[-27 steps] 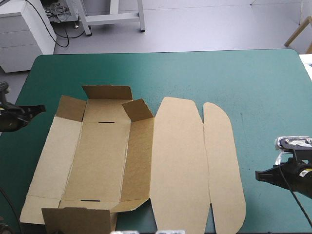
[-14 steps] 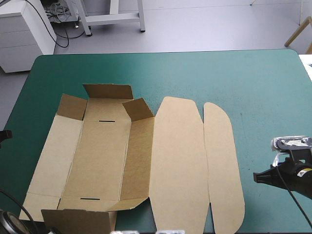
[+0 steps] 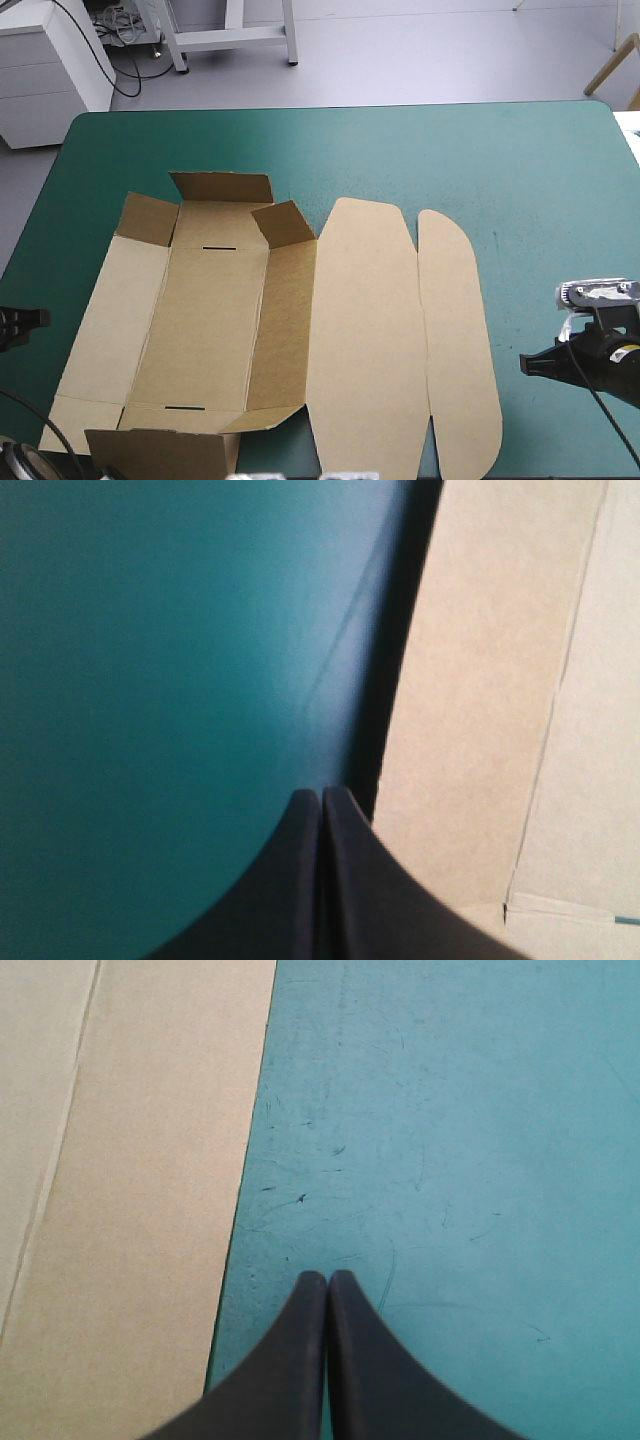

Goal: Fold the box

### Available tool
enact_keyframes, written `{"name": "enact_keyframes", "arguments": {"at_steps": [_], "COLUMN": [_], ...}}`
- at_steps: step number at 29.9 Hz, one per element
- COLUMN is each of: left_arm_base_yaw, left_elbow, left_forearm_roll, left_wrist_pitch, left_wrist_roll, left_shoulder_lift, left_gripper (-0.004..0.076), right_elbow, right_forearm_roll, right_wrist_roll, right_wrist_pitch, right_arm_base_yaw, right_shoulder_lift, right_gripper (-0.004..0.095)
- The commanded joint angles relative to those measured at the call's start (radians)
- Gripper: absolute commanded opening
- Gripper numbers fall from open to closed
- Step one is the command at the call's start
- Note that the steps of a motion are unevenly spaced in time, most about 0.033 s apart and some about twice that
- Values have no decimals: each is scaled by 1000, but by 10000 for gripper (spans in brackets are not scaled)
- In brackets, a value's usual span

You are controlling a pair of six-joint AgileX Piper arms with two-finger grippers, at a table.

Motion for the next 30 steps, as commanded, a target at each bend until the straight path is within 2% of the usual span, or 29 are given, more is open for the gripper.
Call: {"name": "enact_keyframes", "arguments": {"at_steps": [1,13,14,16,21,23,26,30], "left_arm_base_yaw": [3,3,3,3,3,3,3,3], "left_elbow": [28,44,44,44,44,44,44,63], "left_forearm_roll": [-83,-12,-3,6,-1,-3,-7,-31], "left_wrist_pitch": [63,63,61,59,59,59,59,59], "left_wrist_roll": [71,90,90,90,88,76,7,3], "left_shoulder_lift": [-22,-22,-22,-22,-22,-22,-22,-19], "left_gripper": [-10,9,40,151,599,698,706,701], "right_elbow": [-27,-27,-27,-27,-27,-27,-27,-27], "right_forearm_roll": [13,13,13,13,13,13,13,13], "right_wrist_roll": [-10,-10,-10,-10,-17,-17,-19,-20], "right_wrist_pitch": [-53,-68,-68,-68,-68,-68,-68,-68], "right_arm_base_yaw": [-1,-1,-1,-1,-1,-1,-1,-1], "right_shoulder_lift": [-1,-1,-1,-1,-1,-1,-1,-1], "right_gripper": [-19,-19,-19,-19,-19,-19,-19,-19]}}
